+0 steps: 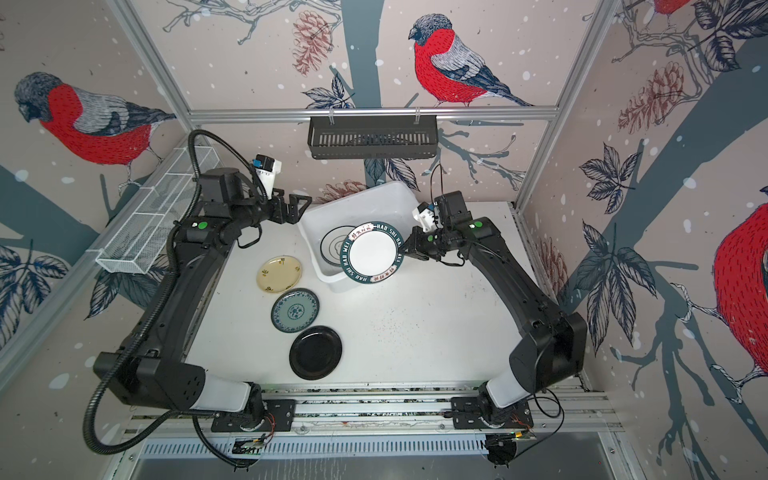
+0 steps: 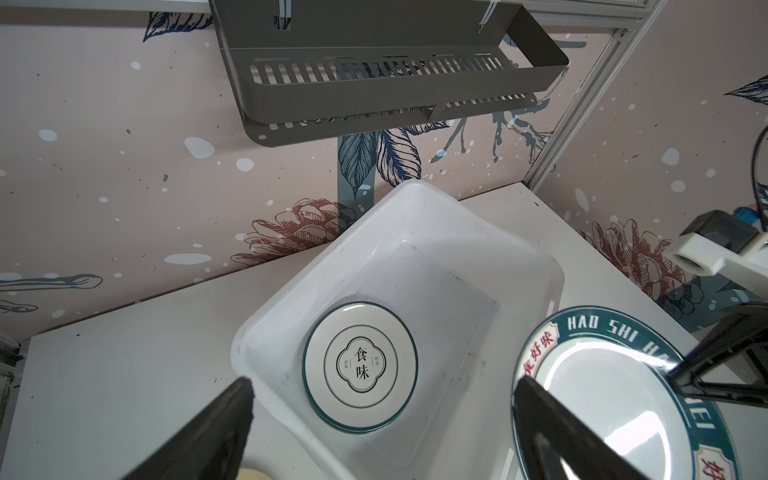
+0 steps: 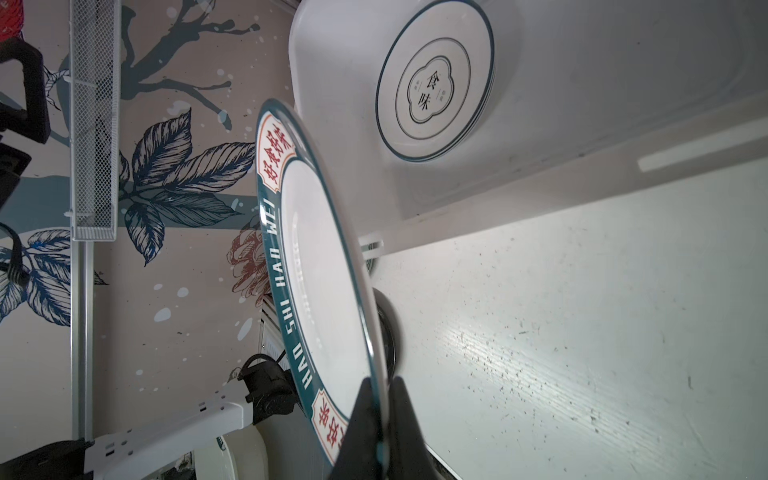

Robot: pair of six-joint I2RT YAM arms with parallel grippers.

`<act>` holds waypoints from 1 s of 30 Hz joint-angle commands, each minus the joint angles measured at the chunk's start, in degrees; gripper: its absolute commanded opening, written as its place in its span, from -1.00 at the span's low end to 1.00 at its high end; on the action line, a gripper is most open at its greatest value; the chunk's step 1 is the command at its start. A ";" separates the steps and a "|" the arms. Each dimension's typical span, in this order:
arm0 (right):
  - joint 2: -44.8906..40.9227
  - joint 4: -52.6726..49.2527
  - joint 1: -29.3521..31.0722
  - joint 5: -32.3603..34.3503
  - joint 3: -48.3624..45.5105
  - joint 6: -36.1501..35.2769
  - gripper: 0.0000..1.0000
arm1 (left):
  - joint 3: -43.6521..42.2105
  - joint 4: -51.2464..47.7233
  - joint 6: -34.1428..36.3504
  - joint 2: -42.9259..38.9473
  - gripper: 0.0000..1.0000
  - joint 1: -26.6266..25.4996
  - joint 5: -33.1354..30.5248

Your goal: Place the plates into the plastic bin on the countertop

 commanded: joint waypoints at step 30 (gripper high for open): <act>43.14 -0.08 3.02 5.76 41.71 -3.87 -0.97 | -3.04 1.29 1.21 -2.60 0.93 1.55 1.06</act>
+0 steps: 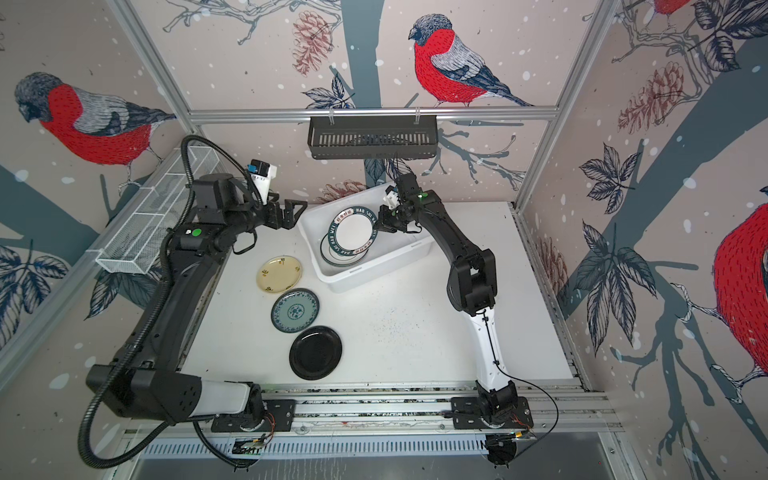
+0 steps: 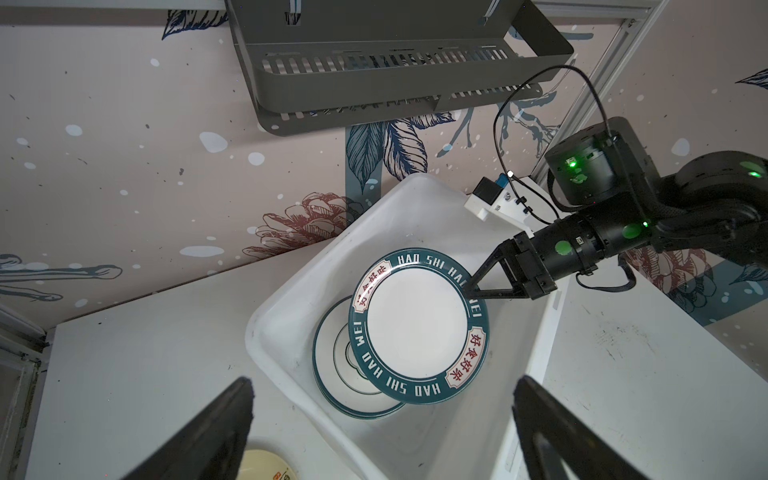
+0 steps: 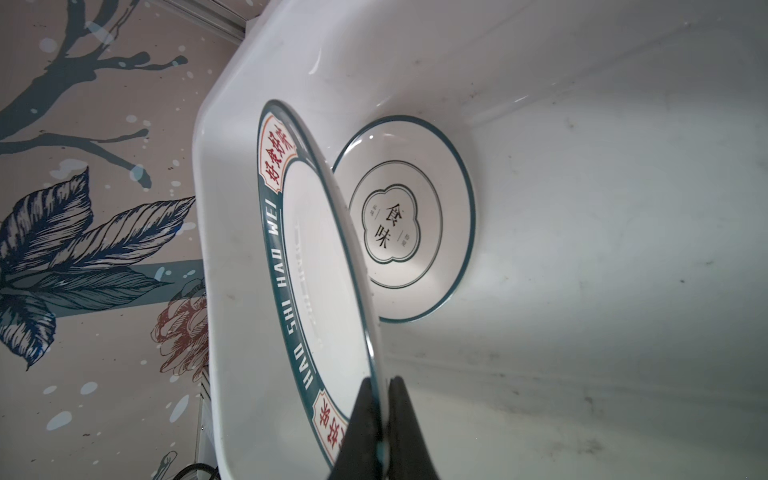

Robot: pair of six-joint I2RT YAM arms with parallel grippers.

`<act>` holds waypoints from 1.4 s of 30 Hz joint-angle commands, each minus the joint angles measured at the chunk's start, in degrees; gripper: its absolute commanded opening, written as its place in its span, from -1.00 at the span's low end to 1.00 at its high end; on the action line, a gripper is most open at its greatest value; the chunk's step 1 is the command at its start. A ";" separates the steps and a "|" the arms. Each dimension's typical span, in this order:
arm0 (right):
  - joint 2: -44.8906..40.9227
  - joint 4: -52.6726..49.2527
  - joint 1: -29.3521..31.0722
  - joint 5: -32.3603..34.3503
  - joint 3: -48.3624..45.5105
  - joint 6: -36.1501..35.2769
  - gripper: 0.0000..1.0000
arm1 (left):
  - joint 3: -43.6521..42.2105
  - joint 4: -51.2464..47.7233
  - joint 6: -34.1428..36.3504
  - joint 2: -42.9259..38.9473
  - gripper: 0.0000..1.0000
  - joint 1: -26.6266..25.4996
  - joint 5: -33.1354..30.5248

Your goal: Place the plates into the plastic bin on the countertop

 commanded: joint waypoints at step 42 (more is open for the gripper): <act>12.83 13.15 0.72 -1.73 1.27 6.90 -0.77 | 0.99 3.09 -1.95 4.40 0.93 2.02 2.91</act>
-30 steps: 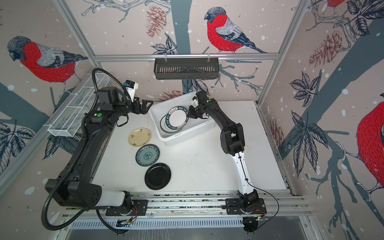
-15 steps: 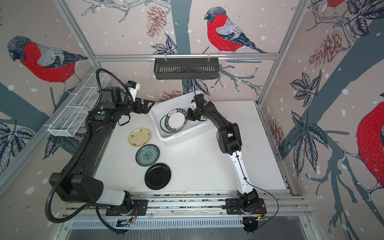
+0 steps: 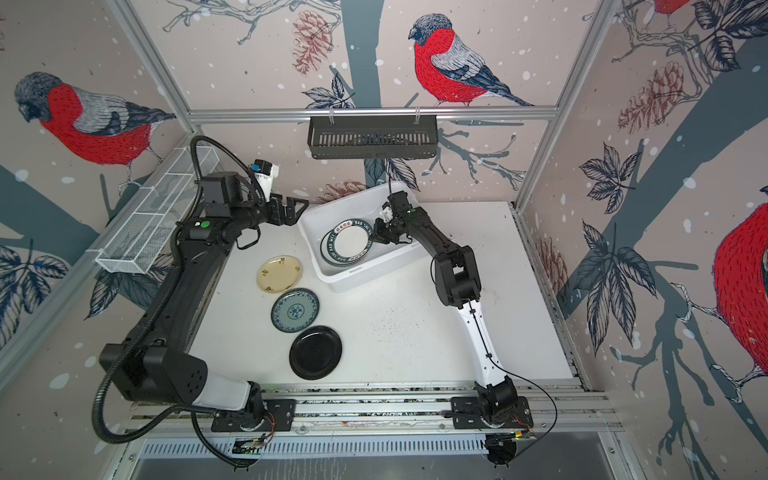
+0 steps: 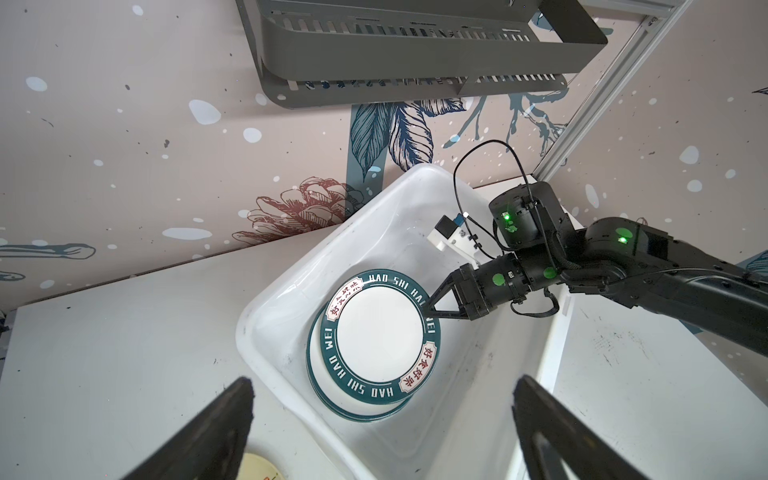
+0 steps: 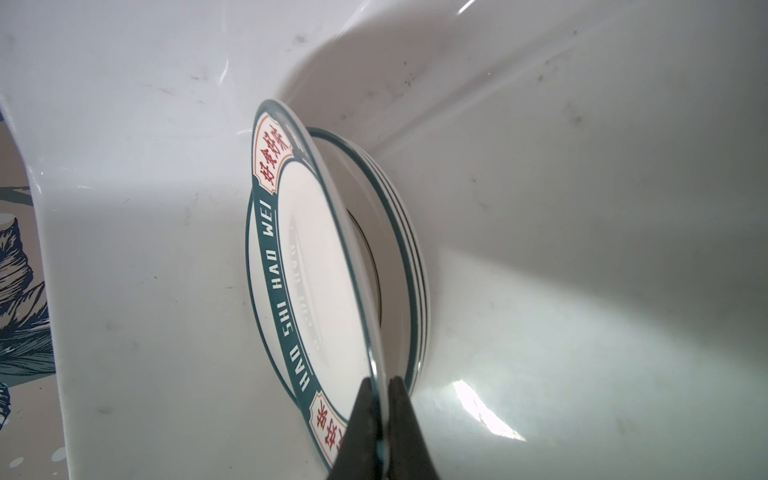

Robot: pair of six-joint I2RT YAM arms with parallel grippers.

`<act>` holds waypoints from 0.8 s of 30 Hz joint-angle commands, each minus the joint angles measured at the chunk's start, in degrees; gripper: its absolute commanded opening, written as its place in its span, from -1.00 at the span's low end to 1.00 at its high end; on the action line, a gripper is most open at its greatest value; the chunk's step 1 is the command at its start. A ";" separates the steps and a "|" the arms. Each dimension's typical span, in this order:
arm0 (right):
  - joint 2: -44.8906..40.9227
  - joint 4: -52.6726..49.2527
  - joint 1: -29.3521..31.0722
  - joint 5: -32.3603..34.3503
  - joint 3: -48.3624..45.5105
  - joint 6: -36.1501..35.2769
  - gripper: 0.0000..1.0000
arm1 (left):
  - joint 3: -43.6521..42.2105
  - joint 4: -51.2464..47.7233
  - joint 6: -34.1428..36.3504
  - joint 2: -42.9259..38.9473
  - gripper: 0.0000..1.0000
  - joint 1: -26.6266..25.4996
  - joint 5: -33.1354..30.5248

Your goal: Place the plates into the plastic bin on the countertop

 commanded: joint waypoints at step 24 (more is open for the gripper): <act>0.50 -3.13 0.10 2.78 0.39 -0.90 -0.44 | -2.42 2.81 0.04 -1.56 0.93 0.49 1.81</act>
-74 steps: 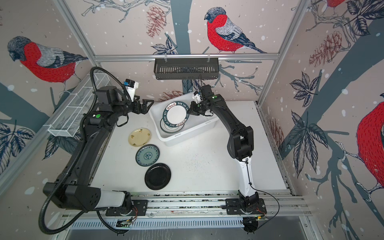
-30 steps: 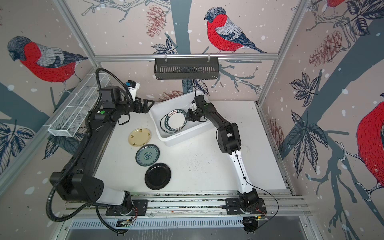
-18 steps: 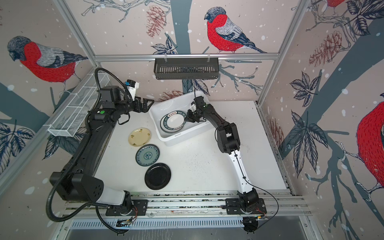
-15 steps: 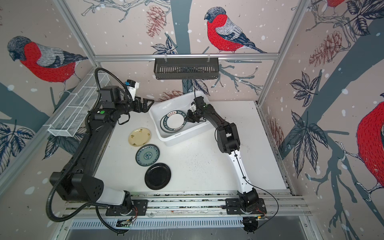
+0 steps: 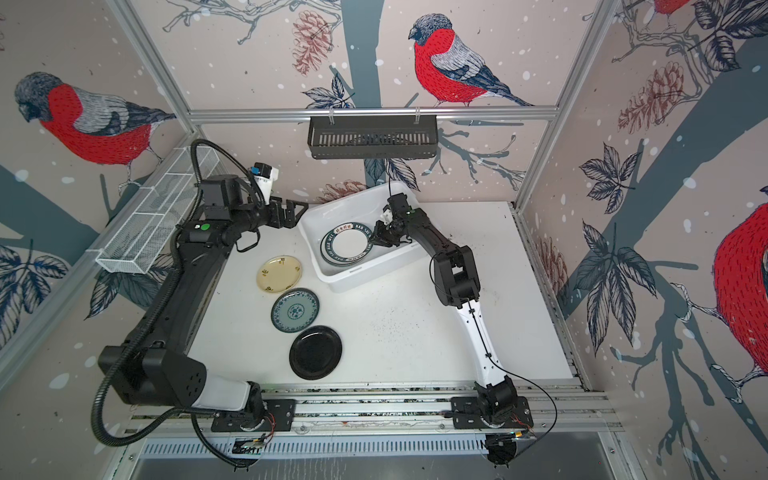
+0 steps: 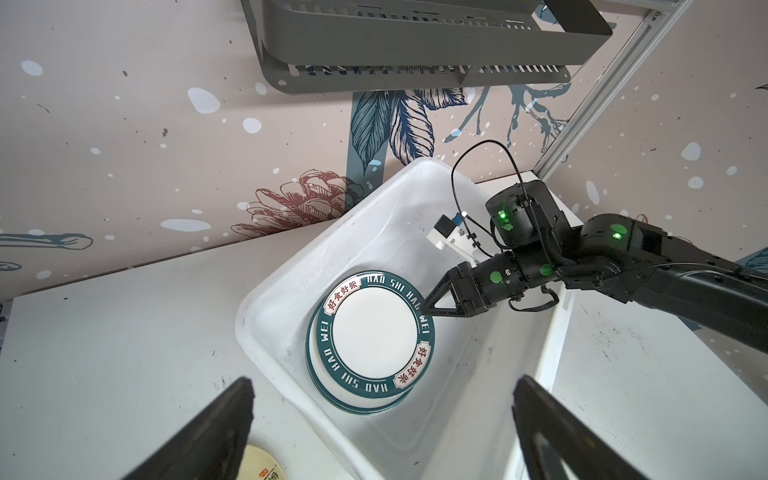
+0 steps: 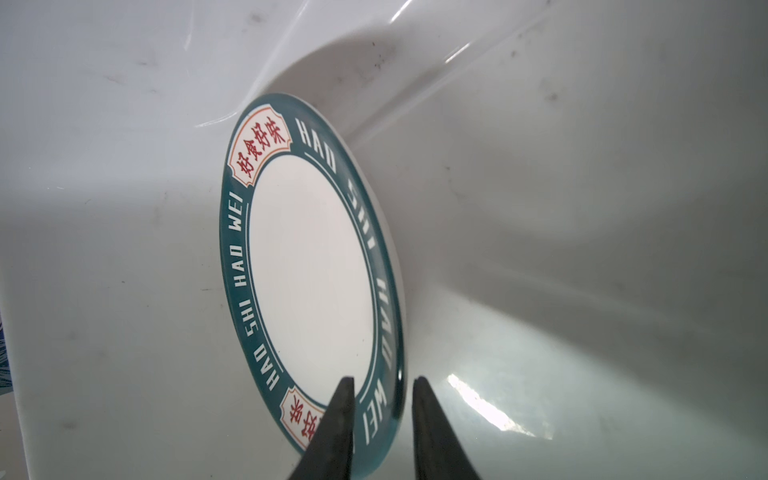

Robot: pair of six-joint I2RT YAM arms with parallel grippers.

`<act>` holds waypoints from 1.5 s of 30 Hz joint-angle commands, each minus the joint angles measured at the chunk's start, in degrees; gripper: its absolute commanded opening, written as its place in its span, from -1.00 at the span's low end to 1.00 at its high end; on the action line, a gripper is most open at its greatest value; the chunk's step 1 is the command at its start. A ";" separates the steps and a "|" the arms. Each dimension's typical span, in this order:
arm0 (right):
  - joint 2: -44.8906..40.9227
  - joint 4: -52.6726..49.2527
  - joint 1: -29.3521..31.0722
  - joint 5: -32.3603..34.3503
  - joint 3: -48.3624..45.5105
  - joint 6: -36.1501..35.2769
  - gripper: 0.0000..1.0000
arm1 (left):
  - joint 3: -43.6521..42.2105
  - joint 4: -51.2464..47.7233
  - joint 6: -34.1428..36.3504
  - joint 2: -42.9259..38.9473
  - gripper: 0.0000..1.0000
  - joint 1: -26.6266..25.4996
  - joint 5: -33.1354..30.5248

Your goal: Place the plates into the plastic bin on the countertop

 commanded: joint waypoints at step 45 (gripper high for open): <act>-14.83 -2.64 -0.67 14.48 3.15 -3.07 -0.38 | 5.21 -7.12 7.74 2.14 0.94 2.96 -4.19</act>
